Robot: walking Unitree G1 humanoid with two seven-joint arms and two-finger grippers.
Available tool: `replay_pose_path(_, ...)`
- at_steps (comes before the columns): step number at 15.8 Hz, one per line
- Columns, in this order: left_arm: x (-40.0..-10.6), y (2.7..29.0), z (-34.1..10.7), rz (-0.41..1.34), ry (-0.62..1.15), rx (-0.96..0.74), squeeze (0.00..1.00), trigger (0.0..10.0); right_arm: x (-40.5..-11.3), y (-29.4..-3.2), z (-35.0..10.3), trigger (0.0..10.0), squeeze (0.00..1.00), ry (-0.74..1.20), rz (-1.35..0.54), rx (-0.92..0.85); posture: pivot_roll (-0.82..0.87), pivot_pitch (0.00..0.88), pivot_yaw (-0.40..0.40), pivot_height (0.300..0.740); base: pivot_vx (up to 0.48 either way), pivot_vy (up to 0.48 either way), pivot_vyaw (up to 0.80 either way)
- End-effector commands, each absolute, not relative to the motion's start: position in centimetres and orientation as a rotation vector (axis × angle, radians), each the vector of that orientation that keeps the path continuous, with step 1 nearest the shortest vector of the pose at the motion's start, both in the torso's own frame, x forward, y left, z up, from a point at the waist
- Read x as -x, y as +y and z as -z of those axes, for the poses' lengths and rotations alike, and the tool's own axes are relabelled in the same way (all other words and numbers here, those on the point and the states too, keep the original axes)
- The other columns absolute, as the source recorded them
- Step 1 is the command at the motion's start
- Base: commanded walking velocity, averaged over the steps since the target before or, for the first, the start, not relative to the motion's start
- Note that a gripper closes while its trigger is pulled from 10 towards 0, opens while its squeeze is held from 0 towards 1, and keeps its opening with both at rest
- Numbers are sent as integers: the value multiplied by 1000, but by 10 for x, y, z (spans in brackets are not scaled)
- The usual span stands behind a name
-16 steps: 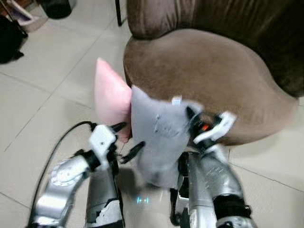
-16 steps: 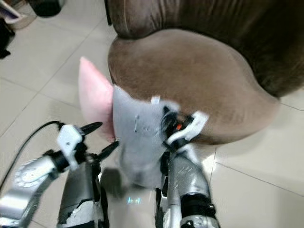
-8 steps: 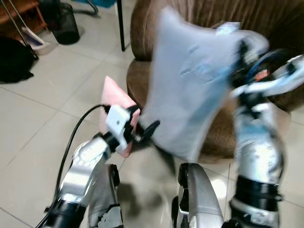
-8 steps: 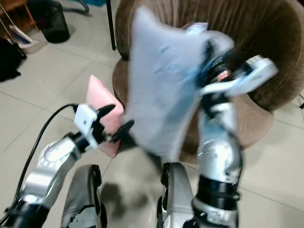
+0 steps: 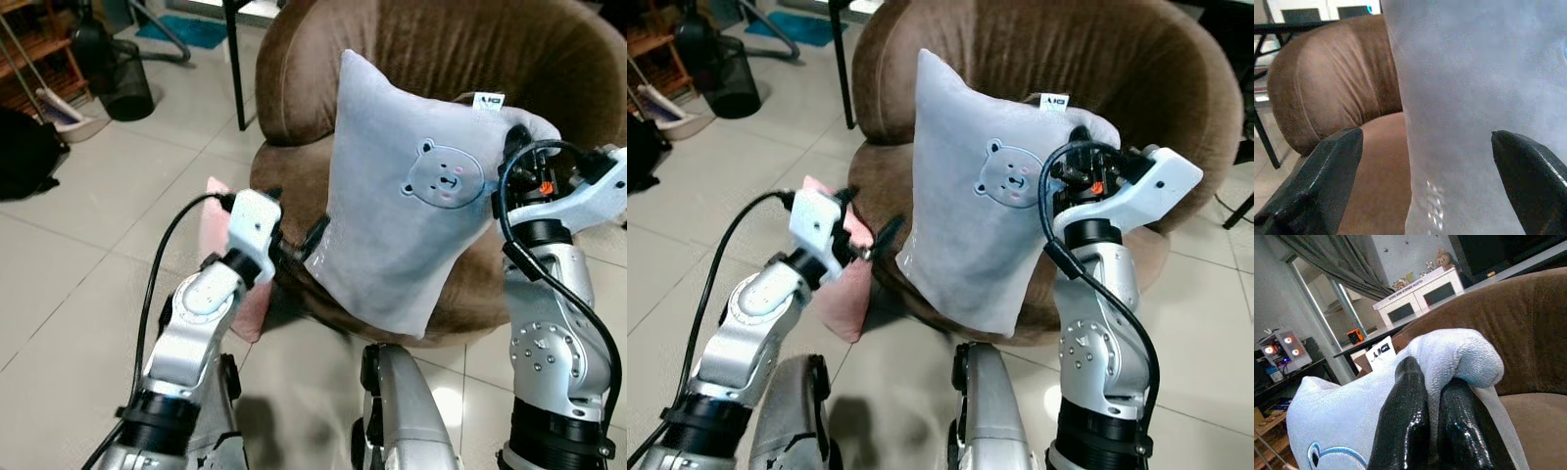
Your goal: Move the pillow to the sofa from floor
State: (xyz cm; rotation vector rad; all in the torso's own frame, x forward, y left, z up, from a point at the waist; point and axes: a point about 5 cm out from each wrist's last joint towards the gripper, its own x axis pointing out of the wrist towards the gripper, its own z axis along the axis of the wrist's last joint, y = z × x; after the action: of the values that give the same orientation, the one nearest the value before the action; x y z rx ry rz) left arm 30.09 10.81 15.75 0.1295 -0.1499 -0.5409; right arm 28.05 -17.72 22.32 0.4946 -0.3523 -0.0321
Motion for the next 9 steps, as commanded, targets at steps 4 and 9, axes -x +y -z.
replay_pose_path(4,-299,107,-152,508,-108,-172,0,10000,-274,-182,-233,10000,0,-389,71,-482,-15,41,-29,605,0,0,0)
replay_pose_path(9,-297,101,-151,526,-117,-176,0,10000,-277,-183,-228,10000,0,-366,101,-482,-5,33,-28,655,0,0,0)
